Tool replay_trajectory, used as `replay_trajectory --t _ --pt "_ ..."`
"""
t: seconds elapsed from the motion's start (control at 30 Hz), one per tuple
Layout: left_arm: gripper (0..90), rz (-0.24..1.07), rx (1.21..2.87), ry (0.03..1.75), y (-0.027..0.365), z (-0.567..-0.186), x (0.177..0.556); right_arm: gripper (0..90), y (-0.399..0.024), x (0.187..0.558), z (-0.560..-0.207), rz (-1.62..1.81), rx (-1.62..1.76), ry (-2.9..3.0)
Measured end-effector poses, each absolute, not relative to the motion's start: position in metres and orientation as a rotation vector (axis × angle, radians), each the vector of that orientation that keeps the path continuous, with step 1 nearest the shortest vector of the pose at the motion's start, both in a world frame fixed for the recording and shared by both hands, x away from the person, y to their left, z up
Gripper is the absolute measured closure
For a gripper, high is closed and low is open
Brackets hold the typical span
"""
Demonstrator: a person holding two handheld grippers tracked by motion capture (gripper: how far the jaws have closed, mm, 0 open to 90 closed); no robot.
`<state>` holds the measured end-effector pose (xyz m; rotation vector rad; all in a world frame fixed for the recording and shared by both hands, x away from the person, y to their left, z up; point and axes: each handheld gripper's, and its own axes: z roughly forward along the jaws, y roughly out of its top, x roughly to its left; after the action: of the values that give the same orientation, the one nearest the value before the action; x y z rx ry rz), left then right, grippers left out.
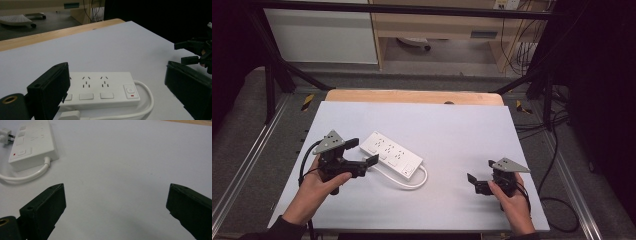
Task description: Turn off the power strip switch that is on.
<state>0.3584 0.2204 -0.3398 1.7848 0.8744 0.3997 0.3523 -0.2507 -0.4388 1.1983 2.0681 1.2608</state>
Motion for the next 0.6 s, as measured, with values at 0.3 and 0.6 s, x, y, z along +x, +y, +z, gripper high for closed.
replay_trajectory --t 0.3,0.6 --pt "6.1 0.403 1.8 0.874 0.213 -0.341 0.367 3.0 -0.251 0.352 -0.439 1.265 1.201 2.066" --pt "5.9 0.403 1.819 0.88 0.205 -0.343 0.378 3.0 -0.251 0.352 -0.438 1.27 1.197 2.064"
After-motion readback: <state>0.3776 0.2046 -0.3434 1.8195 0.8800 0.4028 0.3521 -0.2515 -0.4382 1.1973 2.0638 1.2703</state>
